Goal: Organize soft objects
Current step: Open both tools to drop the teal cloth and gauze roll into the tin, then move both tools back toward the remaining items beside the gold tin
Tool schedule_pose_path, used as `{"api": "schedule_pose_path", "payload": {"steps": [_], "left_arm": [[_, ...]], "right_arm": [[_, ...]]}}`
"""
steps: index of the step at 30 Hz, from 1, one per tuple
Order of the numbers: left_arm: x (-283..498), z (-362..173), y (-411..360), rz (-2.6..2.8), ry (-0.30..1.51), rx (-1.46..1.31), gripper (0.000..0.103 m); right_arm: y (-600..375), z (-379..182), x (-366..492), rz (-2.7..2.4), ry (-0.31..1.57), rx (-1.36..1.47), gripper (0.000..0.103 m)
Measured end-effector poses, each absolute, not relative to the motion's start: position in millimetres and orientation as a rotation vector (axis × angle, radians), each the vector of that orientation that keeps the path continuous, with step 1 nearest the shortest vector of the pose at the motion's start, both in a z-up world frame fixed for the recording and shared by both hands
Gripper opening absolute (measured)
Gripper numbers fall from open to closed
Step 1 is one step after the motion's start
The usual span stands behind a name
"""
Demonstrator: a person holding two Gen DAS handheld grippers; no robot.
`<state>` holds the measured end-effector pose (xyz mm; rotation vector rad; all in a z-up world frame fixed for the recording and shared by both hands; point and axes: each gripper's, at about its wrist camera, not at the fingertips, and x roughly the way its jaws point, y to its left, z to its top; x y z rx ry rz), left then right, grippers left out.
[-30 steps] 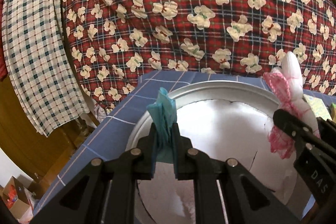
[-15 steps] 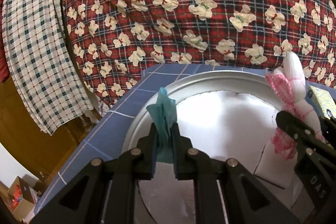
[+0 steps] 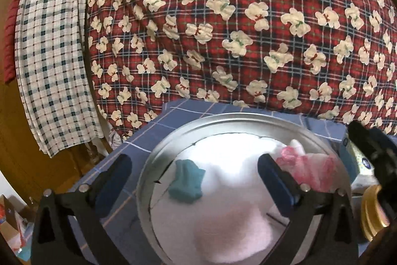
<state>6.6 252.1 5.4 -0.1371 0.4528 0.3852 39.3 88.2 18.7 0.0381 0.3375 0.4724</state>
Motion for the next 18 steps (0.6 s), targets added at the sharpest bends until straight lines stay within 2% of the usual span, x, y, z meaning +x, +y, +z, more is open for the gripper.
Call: {"api": "schedule_pose_path", "payload": {"steps": [5, 18], "left_arm": [[4, 3, 232, 0.368, 0.447, -0.127, 0.103], [-6, -1, 188, 0.36, 0.361, -0.082, 0.103]], "right_arm": [[65, 31, 24, 0.361, 0.208, 0.057, 0.083], [23, 28, 9, 0.173, 0.097, 0.001, 0.084]]}}
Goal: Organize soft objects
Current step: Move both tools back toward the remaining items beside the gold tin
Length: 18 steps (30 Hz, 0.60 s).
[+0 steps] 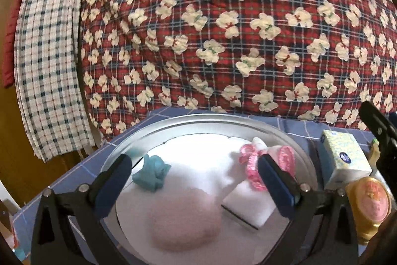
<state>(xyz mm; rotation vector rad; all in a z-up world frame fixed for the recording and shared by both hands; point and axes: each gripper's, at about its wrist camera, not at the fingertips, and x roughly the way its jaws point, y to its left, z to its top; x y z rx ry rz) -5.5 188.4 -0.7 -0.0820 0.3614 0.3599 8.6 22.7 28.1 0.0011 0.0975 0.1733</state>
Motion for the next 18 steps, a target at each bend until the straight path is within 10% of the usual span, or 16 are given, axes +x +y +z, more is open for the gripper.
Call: {"api": "schedule_pose_path", "payload": {"steps": [18], "left_arm": [[-19, 3, 128, 0.298, 0.357, -0.027, 0.103]], "right_arm": [[-36, 18, 4, 0.214, 0.199, 0.005, 0.084]]}}
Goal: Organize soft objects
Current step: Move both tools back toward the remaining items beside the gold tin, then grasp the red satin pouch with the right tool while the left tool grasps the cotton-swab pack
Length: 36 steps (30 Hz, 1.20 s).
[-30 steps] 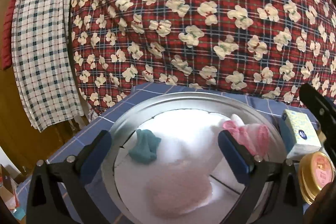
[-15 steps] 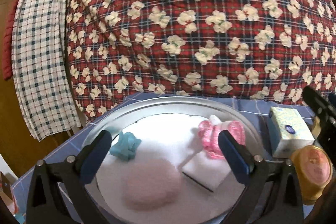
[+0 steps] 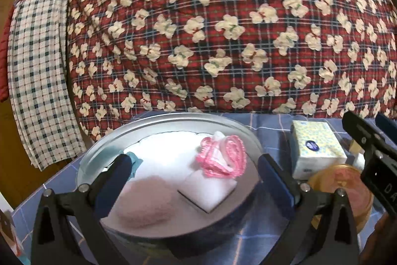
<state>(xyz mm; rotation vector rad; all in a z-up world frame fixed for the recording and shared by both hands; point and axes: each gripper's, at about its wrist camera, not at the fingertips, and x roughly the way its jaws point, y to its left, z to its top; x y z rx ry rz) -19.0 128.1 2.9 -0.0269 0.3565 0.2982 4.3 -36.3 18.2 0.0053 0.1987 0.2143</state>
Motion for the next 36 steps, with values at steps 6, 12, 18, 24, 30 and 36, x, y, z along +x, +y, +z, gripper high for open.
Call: {"api": "schedule_pose_path", "payload": {"steps": [6, 12, 18, 24, 30, 36], "left_arm": [[-20, 3, 110, 0.263, 0.379, -0.017, 0.103], [-20, 2, 90, 0.213, 0.404, -0.015, 0.103], [-23, 3, 67, 0.157, 0.404, -0.026, 0.103], [-23, 2, 39, 0.104, 0.419, -0.015, 0.103], [-26, 4, 9, 0.029, 0.42, 0.012, 0.103], [-27, 2, -19, -0.063, 0.446, 0.011, 0.103]], "right_arm": [[-48, 20, -5, 0.179, 0.177, -0.081, 0.084], [-79, 21, -8, 0.138, 0.191, -0.089, 0.084], [-112, 20, -12, 0.097, 0.201, -0.102, 0.084], [-162, 22, -13, -0.013, 0.205, -0.081, 0.084], [-220, 21, -11, -0.119, 0.249, -0.024, 0.084], [-256, 22, -12, -0.18, 0.261, -0.017, 0.084]]}}
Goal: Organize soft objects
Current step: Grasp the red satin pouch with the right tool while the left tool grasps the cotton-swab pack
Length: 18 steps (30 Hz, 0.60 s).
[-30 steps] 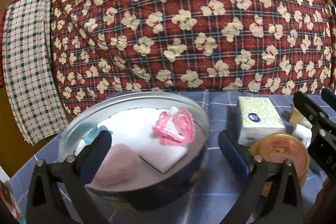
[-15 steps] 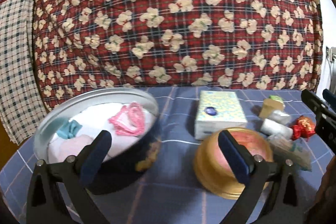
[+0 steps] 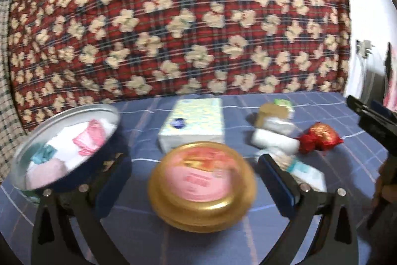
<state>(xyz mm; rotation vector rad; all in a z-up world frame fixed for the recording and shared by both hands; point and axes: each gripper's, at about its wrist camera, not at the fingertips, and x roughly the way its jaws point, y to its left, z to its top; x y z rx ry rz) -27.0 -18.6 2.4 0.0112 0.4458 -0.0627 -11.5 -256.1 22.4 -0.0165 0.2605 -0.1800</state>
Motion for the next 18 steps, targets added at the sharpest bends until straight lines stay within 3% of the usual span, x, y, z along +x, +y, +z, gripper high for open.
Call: {"api": "schedule_pose_path", "payload": {"steps": [9, 18], "left_arm": [[-33, 3, -65, -0.192, 0.473, 0.042, 0.103], [-30, -3, -102, -0.254, 0.536, 0.045, 0.103]], "right_arm": [[-298, 17, 7, -0.211, 0.368, 0.029, 0.084], [-298, -12, 75, -0.003, 0.685, 0.082, 0.084]]}}
